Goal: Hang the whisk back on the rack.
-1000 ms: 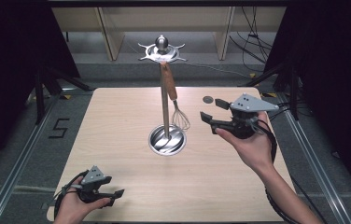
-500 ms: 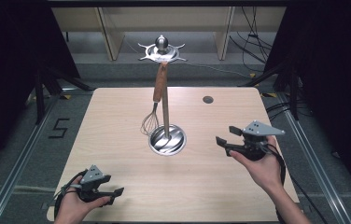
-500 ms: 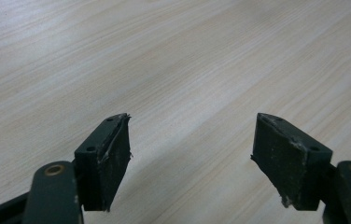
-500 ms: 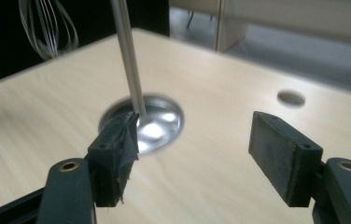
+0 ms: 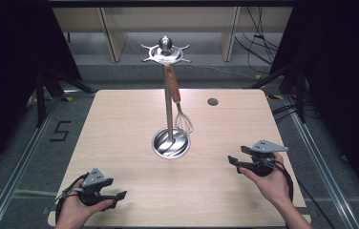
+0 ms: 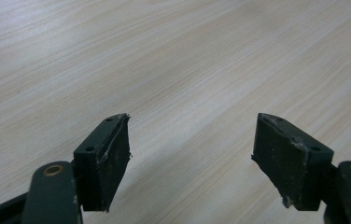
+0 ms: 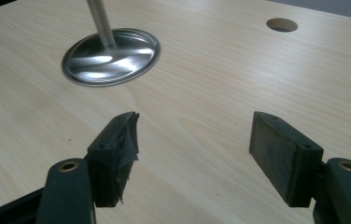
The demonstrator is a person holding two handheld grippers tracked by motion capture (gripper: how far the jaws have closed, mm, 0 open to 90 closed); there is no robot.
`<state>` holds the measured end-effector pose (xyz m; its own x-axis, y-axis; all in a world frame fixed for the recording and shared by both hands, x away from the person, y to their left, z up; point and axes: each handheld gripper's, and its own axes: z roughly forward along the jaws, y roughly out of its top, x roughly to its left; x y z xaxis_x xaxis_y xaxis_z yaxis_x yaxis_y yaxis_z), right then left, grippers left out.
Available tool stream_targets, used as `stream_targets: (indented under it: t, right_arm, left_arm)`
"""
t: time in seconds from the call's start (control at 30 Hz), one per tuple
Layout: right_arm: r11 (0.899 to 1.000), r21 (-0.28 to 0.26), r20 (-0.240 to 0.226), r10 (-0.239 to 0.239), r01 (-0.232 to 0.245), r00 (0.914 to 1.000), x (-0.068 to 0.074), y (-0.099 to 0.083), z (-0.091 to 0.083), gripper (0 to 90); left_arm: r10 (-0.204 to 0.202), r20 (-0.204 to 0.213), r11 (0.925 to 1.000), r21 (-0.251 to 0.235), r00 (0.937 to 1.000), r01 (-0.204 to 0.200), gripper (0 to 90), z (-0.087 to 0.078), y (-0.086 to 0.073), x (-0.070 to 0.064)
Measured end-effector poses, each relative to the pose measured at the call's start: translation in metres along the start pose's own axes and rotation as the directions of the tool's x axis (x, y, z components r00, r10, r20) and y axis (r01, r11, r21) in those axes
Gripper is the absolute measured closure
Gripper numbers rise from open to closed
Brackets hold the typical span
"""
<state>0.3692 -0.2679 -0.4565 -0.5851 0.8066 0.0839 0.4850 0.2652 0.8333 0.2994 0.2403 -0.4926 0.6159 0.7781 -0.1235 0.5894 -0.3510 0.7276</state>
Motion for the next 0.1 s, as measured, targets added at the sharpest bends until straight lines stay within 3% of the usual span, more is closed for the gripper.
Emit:
stream_targets:
  t: [0.1]
  right_arm:
    - [1.0,-0.006,0.019,0.005,-0.005,0.9998,-0.0045,-0.002,0.0001,32.4]
  left_arm:
    - [-0.006,0.003,0.9999,-0.014,1.0,0.006,26.3,0.001,0.0007,0.0007]
